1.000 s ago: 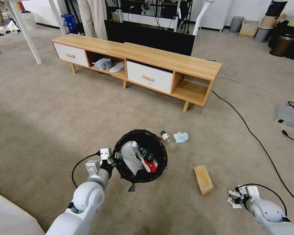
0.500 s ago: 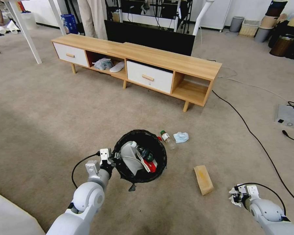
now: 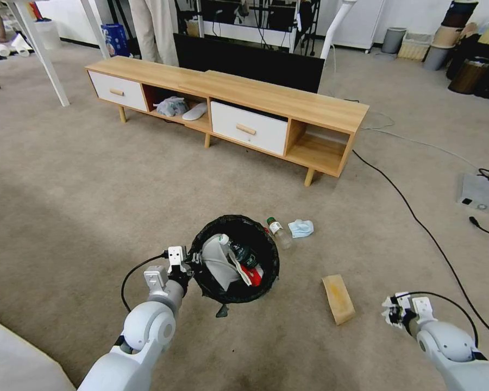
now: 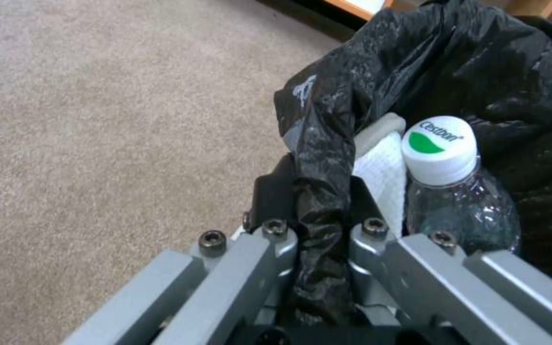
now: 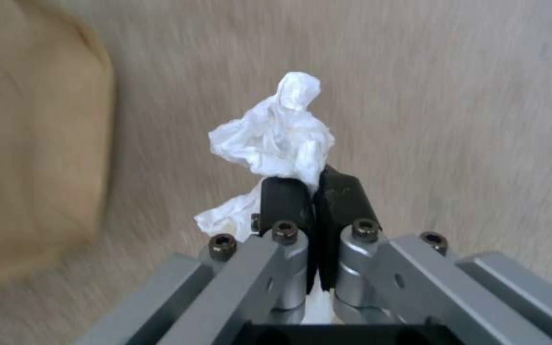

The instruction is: Pick up the trash bin and place the garbage on the floor into it.

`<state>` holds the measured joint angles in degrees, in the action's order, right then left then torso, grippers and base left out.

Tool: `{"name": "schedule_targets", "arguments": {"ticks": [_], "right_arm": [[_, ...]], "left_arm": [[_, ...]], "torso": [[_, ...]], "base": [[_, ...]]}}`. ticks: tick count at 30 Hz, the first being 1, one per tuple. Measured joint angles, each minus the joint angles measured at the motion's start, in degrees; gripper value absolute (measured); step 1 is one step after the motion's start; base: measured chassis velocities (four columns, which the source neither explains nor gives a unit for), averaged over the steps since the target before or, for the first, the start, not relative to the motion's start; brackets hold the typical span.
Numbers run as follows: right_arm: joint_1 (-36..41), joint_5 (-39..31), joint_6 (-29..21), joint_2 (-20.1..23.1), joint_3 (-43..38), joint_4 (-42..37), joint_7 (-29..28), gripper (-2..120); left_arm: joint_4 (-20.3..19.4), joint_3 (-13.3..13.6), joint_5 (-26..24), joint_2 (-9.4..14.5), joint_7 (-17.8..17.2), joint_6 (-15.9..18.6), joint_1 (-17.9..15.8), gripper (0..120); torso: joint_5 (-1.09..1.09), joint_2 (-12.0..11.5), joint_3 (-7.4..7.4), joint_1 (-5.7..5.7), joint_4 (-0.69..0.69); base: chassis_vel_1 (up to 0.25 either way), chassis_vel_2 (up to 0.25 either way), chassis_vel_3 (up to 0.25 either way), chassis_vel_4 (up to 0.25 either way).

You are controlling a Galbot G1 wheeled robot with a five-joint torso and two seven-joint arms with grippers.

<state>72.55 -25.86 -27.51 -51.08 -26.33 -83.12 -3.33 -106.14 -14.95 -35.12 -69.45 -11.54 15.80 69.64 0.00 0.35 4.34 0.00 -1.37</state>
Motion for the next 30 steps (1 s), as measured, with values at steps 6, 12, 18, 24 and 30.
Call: {"name": "schedule_targets", "arguments": {"ticks": [6,12,18,24,30], "right_arm": [[0.34,-1.26,1.64,0.37,-0.27,-8.04,-2.49,1],[1.06,-3.47,3.95,1.5,-0.34,-18.94,-2.99,1],[1.88,-5.84,7.69,4.24,0.48,-26.78,1.16,1],[1.13,-7.54,9.13,10.83,-0.03,-33.45,5.62,1],[-0.79,-9.85,14.45,16.52,-0.48,-35.47,13.43,1]], "left_arm": [[-0.64,0.05,-0.29,0.13,-0.6,0.3,0.14,4],[-1.7,-0.06,-0.84,0.5,-1.14,0.62,0.73,4],[-1.66,1.35,-1.01,0.38,-1.65,1.03,0.84,4],[-1.35,3.15,-0.97,0.12,-2.2,1.57,0.79,4],[-0.84,4.17,-0.89,0.07,-2.45,2.05,0.82,4]], "torso": [[0.0,0.0,0.0,0.0,0.01],[0.0,0.0,0.0,0.0,0.01],[0.01,0.0,0.0,0.0,0.0],[0.01,0.0,0.0,0.0,0.0],[0.01,0.0,0.0,0.0,0.0]], "base": [[0.0,0.0,0.0,0.0],[0.0,0.0,0.0,0.0],[0.0,0.0,0.0,0.0],[0.0,0.0,0.0,0.0],[0.0,0.0,0.0,0.0]]}}
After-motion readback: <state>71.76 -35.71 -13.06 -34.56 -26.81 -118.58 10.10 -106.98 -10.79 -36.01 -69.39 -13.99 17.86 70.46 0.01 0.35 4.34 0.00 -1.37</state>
